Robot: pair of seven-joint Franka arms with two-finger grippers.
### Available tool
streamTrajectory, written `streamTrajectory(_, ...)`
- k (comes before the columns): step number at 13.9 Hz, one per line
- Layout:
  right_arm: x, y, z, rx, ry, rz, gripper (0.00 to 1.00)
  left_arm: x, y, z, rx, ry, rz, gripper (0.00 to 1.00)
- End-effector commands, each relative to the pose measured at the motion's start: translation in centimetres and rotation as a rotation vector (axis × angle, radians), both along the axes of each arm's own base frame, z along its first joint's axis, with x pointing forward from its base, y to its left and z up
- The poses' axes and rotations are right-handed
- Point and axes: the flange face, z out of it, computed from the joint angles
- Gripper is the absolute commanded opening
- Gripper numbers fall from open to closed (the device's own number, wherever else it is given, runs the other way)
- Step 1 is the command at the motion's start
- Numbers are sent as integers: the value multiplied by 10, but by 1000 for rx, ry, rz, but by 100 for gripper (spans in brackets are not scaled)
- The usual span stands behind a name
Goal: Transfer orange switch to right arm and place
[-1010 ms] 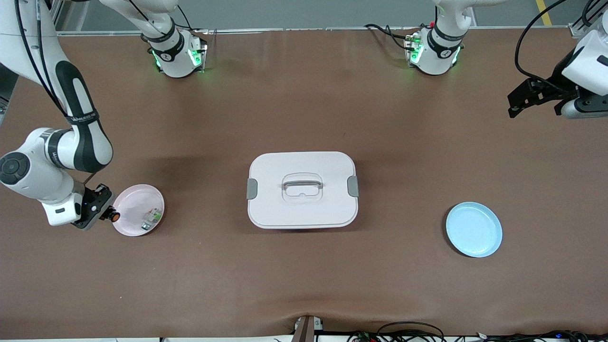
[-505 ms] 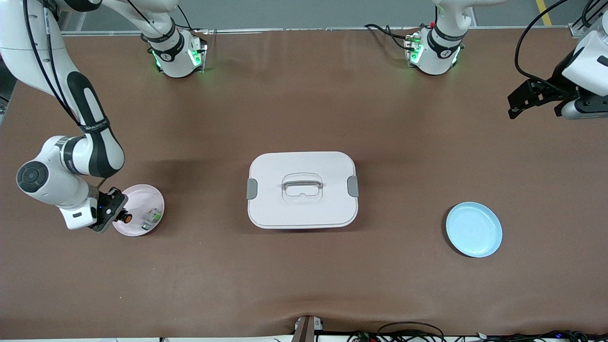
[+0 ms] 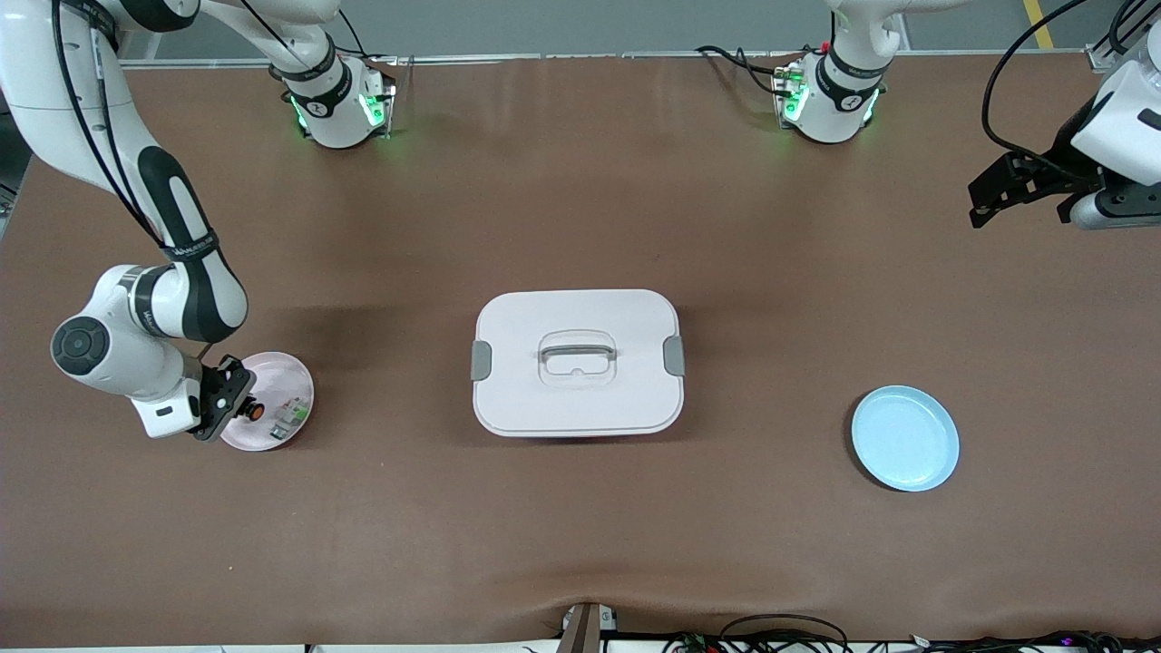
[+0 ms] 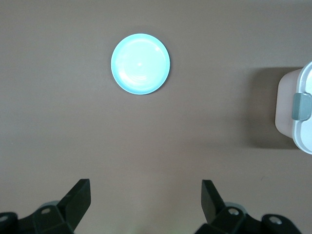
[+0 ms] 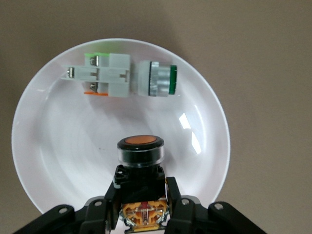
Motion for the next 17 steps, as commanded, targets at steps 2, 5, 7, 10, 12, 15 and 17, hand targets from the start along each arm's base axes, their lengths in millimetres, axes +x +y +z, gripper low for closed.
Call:
streamTrajectory(2, 1, 7, -2, 1, 12, 18, 22, -2, 2, 1, -16, -7, -17, 100)
streamTrajectory(5, 1, 8, -7, 3, 18, 22, 47, -3, 2, 0, -15, -6, -17, 100)
streamTrajectory(7, 1, 6, -6, 3, 17, 20, 100, -3, 2, 0, -15, -6, -17, 100)
streamTrajectory(10, 3, 3, 13, 0, -4, 52, 100, -3, 1, 0, -15, -6, -18, 100)
streamTrajectory(12, 5, 4, 42, -2, 5, 43, 100, -3, 1, 0, -15, -4, -18, 100)
streamTrajectory(15, -5, 30, 89, 39, 66, -99, 100, -5, 1, 2, -14, -3, -18, 100)
streamTrajectory(17, -14, 52, 127, 25, 95, -227, 100, -5, 2, 2, -14, -3, -15, 100)
